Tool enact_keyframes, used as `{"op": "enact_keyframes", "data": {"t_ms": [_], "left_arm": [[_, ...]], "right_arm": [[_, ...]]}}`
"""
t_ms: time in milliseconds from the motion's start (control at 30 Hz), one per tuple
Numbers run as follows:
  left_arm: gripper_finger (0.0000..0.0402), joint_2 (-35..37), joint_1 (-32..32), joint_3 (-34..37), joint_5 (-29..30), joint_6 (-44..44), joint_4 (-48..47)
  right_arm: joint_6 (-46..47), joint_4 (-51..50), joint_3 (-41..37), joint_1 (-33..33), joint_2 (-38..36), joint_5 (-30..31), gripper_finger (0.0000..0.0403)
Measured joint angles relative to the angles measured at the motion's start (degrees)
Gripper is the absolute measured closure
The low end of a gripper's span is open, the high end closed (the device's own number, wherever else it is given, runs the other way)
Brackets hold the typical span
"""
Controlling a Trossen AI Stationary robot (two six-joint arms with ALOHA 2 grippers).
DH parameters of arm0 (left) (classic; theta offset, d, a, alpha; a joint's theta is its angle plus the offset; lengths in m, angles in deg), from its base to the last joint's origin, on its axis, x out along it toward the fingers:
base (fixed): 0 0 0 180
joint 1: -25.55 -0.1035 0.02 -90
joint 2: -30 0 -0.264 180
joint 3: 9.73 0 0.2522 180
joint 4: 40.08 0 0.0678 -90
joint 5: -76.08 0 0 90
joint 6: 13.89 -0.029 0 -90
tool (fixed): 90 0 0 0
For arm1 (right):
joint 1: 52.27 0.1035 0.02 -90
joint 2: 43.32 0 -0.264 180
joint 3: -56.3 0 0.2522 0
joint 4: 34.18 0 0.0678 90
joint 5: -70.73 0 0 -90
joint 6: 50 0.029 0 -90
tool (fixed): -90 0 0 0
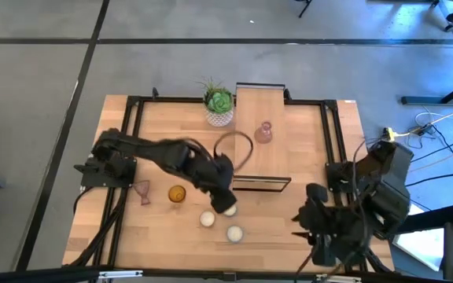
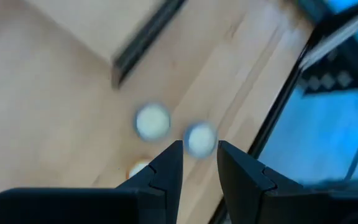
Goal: Pick & Place candle stick holders
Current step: Put the orange patterned scented candle on the shelf
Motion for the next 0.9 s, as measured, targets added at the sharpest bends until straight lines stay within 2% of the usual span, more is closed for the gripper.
{"op": "enact_keyframes", "data": {"t_ms": [133,233,367,533,700,833,900], "left_arm": [[0.0307,-4.10,1.81,0.00,-4.84,-0.71,-4.46],[0.0314,-7.25,3.01,0.00,-6.33,-2.78,-10.02],[0.0329,-9.96,4.15,0.02,-5.46,-2.75,-16.39],[0.0343,-10.18,4.44,0.02,-2.87,3.55,-13.46],[0.0344,-9.21,5.17,0.02,2.66,10.55,-12.67],[0.0341,-9.21,4.94,-0.02,2.57,10.74,-11.00],[0.0341,-9.21,4.45,-0.02,2.09,9.93,-10.28]], "right_arm": [[4.74,0.99,-1.44,2.94,-0.31,3.99,0.0238],[6.06,3.27,-3.06,4.28,-0.24,7.26,0.0238],[9.72,5.98,-5.17,4.76,-0.64,12.47,0.0238],[12.97,11.19,-10.91,5.35,-3.66,13.44,0.0238],[17.90,21.23,-22.41,6.63,-9.62,15.87,0.0238],[22.97,30.36,-35.34,8.91,-15.61,23.60,0.0238],[27.88,31.87,-41.60,10.28,-18.55,27.81,0.0238]]}}
